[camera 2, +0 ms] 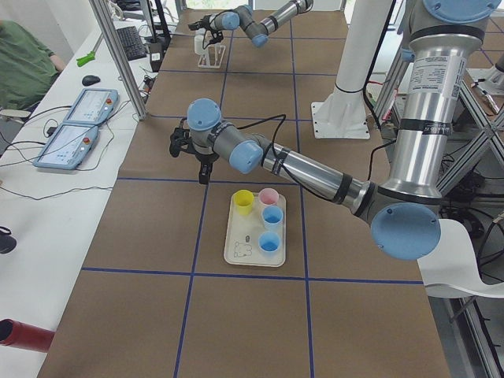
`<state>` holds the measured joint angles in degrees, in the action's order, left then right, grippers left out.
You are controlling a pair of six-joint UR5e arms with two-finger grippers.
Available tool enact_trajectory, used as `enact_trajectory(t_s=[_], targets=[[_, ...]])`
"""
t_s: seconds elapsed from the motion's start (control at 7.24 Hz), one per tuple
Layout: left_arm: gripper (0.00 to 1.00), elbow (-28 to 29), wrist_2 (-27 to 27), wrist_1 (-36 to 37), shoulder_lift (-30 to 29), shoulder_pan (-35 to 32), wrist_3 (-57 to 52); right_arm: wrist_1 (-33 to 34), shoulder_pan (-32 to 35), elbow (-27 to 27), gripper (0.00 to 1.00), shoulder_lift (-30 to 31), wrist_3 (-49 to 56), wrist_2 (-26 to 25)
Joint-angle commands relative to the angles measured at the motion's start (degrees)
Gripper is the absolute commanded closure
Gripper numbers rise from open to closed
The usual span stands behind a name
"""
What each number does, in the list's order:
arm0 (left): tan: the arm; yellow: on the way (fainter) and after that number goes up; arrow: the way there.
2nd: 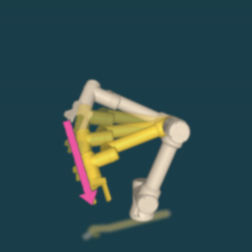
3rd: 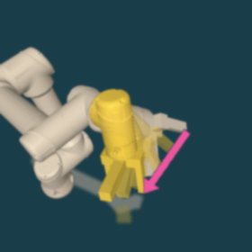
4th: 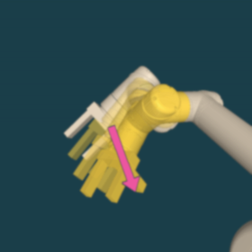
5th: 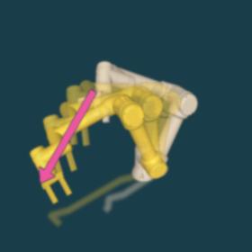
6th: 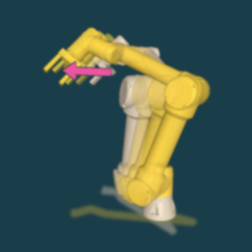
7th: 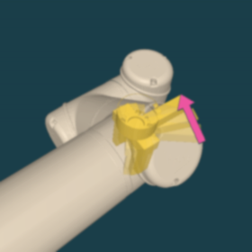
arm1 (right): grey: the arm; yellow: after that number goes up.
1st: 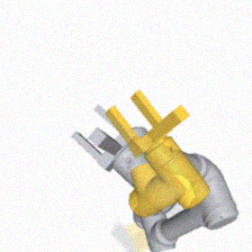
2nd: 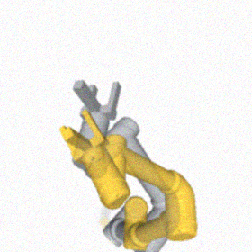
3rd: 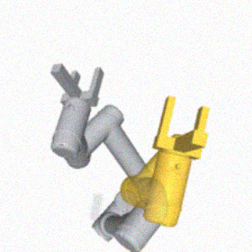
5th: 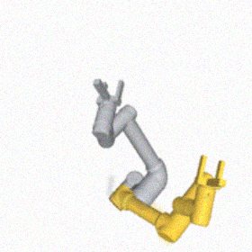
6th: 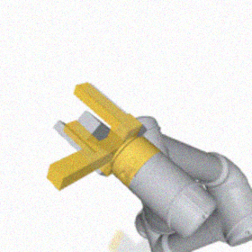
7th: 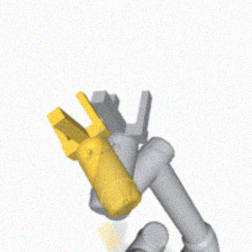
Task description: Transfer IKEA cup to right arm and place on rack
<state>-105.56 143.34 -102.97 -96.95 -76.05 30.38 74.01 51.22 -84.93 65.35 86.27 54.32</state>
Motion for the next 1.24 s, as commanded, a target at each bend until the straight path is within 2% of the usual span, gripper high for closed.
enact_trajectory(t_s=[0.0, 0.14, 0.28, 0.55, 0.69, 0.83, 0.97, 1.1], targets=[[0.0, -1.9, -3.3, -0.2, 0.4, -0.1, -0.8, 0.3, 2.6, -4.7, 0.01, 0.6, -20.9, 12.7], [0.0, -3.5, -10.5, -0.3, 2.3, 0.0, -3.5, 0.3, 2.6, -6.3, 0.01, 0.7, -36.1, 19.6], [0.0, -4.3, -13.1, -0.3, 3.7, 0.4, -4.7, 0.3, 2.6, -8.5, 0.01, 0.8, -51.8, 27.1], [0.0, -4.2, -12.6, -0.7, 4.1, 2.2, -3.3, 0.3, 2.3, -12.6, 0.01, 0.8, -79.2, 37.8], [0.0, -4.2, -13.4, -1.5, 4.1, 6.5, -0.4, 0.3, 2.3, -13.5, 0.01, 0.2, -90.7, 42.0], [0.0, -4.0, -18.4, -4.8, 4.4, 11.8, 5.7, 0.3, 2.1, -14.1, 0.01, -0.2, -98.3, 45.3], [0.0, -3.6, -22.3, -5.2, 7.1, 15.9, 6.5, 0.9, 1.9, -16.0, 0.01, -0.1, -100.3, 45.7], [0.0, -3.6, -22.3, -5.2, 8.7, 17.2, 6.7, 4.1, 1.6, -18.2, 0.01, -0.3, -107.7, 47.7]])
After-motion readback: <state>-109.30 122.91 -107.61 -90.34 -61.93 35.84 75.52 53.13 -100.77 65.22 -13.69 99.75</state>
